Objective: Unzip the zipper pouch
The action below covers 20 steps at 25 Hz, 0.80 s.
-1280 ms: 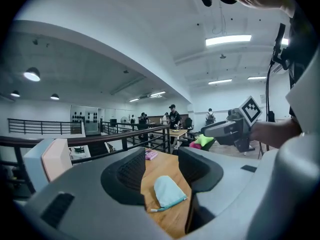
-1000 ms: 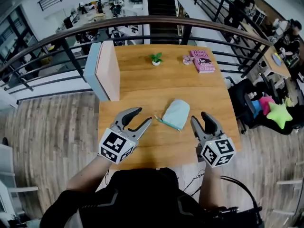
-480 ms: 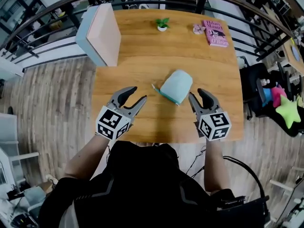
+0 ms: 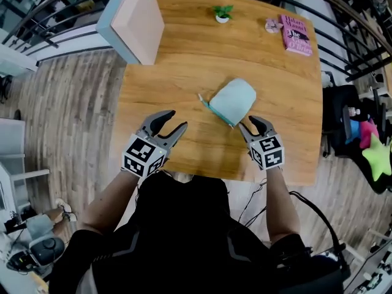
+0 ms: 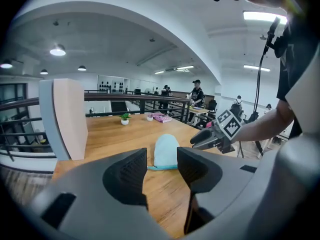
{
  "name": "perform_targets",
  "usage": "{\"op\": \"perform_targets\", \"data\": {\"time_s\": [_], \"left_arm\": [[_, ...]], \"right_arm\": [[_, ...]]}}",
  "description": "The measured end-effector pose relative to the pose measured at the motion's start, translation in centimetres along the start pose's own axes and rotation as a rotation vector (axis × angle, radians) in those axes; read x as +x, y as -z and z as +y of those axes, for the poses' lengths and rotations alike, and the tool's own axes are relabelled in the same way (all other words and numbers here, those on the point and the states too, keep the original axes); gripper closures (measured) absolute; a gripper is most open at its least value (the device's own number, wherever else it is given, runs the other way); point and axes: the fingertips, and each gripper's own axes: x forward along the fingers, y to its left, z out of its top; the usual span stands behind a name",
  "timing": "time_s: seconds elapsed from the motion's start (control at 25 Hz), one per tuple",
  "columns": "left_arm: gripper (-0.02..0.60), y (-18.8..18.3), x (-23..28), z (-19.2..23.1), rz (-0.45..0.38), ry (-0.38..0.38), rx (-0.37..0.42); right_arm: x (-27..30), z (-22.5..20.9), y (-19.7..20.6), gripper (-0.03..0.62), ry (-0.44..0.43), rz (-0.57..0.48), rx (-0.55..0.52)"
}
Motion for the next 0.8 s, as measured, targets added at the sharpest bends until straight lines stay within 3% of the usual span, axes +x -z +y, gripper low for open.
{"op": "perform_targets", "data": {"time_s": [0.16,0.36,0.6,0.8], "left_arm": [[0.376,1.3,0.4,0.1,0.024,-0.022,-0.015],[0.376,2.3,0.6,-0.1,0.048,-0.032,-0.03],[0.376,3.3,0.3,-0.1,0.072,-0.046,-0.016],[0.377,4.0,-0.1,0.4,0.084,-0.073,-0.042]], "right_arm": [[2.5,0.2,2.9,0.425,-0.066,0.062,0.0],[4.5,0.5,5.4,0.431,-0.136,0.135,-0.126],[6.0,0.9,7.3,0.437,-0.197,0.176,-0.251],[6.1,1.4,7.2,0.459,-0.218,0.172,-0.285]]}}
